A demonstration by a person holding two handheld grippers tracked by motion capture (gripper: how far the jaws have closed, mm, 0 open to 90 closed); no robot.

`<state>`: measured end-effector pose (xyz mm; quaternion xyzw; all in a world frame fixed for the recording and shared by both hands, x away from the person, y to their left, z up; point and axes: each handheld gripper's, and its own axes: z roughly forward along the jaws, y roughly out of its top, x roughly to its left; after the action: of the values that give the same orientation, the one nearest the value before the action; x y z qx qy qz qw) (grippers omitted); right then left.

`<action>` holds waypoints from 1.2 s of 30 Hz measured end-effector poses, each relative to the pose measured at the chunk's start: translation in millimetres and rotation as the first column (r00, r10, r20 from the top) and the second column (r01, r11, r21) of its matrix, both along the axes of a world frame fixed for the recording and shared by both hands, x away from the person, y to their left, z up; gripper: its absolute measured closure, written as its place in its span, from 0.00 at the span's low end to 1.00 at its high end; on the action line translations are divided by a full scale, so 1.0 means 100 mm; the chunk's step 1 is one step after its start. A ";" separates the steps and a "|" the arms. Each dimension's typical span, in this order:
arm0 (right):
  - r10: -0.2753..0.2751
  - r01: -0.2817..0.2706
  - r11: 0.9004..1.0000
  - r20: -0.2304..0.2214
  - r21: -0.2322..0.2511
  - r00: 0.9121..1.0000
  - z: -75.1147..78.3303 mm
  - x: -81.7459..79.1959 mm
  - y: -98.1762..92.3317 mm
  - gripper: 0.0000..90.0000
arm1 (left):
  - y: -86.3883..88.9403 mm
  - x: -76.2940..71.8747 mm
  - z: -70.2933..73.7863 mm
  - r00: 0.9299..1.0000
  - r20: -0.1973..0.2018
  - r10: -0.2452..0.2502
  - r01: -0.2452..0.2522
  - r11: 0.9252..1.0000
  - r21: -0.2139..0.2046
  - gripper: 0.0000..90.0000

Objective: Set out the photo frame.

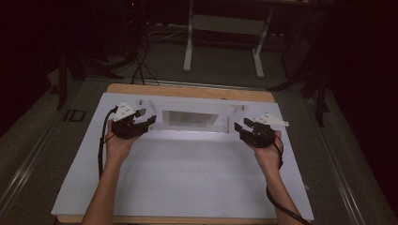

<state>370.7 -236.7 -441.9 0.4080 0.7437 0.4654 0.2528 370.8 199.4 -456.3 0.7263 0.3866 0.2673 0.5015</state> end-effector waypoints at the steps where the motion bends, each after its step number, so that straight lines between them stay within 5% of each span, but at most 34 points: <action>1: 0.018 -0.018 1.000 -0.004 0.008 1.000 -0.02 0.05 0.01 0.55 | 0.00 0.01 0.00 1.000 -0.003 0.004 -0.004 1.000 0.000 0.51; 16: 0.070 -0.067 0.995 0.039 -0.070 0.997 -0.10 0.36 0.20 0.53 | -0.03 0.12 0.04 0.999 -0.028 0.047 -0.047 0.999 -0.023 0.50; 36: 0.057 -0.056 0.998 0.033 -0.038 0.998 -0.13 0.46 0.20 0.53 | -0.05 0.36 0.00 0.997 -0.076 0.005 -0.008 0.999 -0.037 0.40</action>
<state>416.4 -216.8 -454.6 0.3740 0.7591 0.4654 0.2596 406.5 194.3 -456.5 0.7252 0.4127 0.2337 0.4991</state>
